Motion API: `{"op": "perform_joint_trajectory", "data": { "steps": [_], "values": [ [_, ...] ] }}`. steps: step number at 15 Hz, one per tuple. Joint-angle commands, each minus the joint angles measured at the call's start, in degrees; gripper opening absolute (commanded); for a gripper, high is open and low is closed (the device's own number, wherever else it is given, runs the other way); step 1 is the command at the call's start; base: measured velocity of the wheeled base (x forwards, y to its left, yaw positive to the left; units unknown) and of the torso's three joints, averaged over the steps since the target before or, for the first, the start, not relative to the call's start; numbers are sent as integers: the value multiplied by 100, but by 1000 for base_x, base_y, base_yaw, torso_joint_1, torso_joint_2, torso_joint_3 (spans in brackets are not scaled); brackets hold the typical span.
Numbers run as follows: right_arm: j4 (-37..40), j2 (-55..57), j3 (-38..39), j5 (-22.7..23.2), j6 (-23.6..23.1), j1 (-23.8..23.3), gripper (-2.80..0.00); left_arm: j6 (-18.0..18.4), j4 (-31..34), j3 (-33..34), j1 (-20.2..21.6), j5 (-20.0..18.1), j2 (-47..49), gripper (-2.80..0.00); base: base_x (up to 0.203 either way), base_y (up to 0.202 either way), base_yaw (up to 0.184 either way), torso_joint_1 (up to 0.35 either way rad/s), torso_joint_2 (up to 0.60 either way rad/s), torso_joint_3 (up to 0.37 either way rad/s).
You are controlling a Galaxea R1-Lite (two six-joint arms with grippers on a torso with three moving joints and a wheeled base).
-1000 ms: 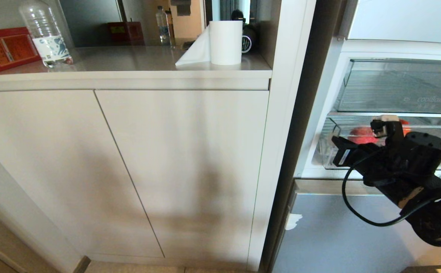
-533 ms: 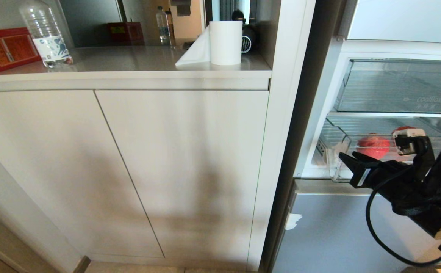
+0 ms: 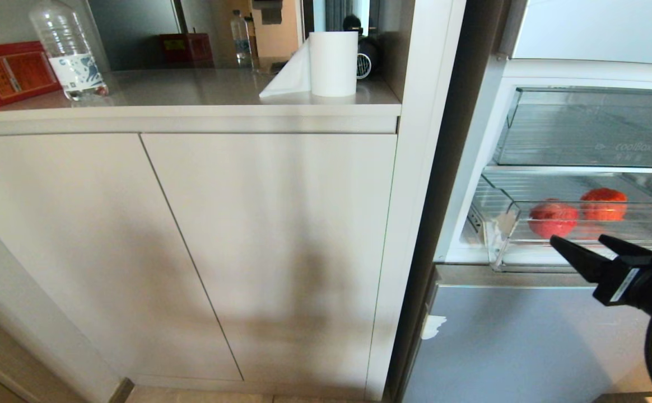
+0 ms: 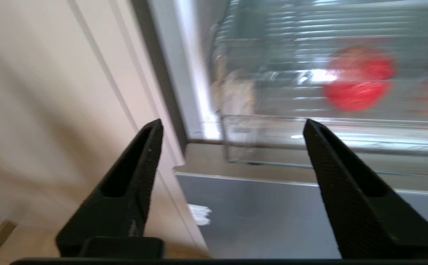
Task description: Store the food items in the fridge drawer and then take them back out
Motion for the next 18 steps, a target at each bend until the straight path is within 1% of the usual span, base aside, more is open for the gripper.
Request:
{"op": "perform_joint_trajectory", "data": {
  "steps": [1, 2, 3, 5, 7, 10, 12, 14, 16, 18],
  "values": [
    [2655, -860, -1289, -108, 9, -75, 0, -1, 0, 0, 0, 1, 2, -280, 0, 0, 0, 0, 0, 0],
    [3256, -763, -1886, -140, 5, -185, 0, -1, 0, 0, 0, 1, 2, -280, 0, 0, 0, 0, 0, 0],
    [3531, -526, -2263, -156, -7, -311, 0, -1, 0, 0, 0, 1, 2, -280, 0, 0, 0, 0, 0, 0],
    [3826, 356, -2921, -169, -53, -529, 0, -1, 0, 0, 0, 1, 2, -280, 0, 0, 0, 0, 0, 0],
    [4073, 1175, -3583, -167, -205, -670, 0, -1, 0, 0, 0, 1, 2, -280, 0, 0, 0, 0, 0, 0],
    [4479, 2104, -4620, -107, -382, -859, 0, -1, 0, 0, 0, 1, 2, -280, 0, 0, 0, 0, 0, 0],
    [4903, 2504, -5172, -43, -419, -989, 0, -1, 0, 0, 0, 1, 2, -280, 0, 0, 0, 0, 0, 0],
    [5457, 2735, -5589, 189, -420, -1119, 0, -1, 0, 0, 0, 1, 2, -280, 0, 0, 0, 0, 0, 0],
    [5949, 2948, -6028, 295, -418, -1219, 0, -1, 0, 0, 0, 1, 2, -280, 0, 0, 0, 0, 0, 0],
    [6707, 3102, -6473, 388, -398, -1298, 0, -1, 0, 0, 0, 1, 2, -280, 0, 0, 0, 0, 0, 0]
  ]
}}
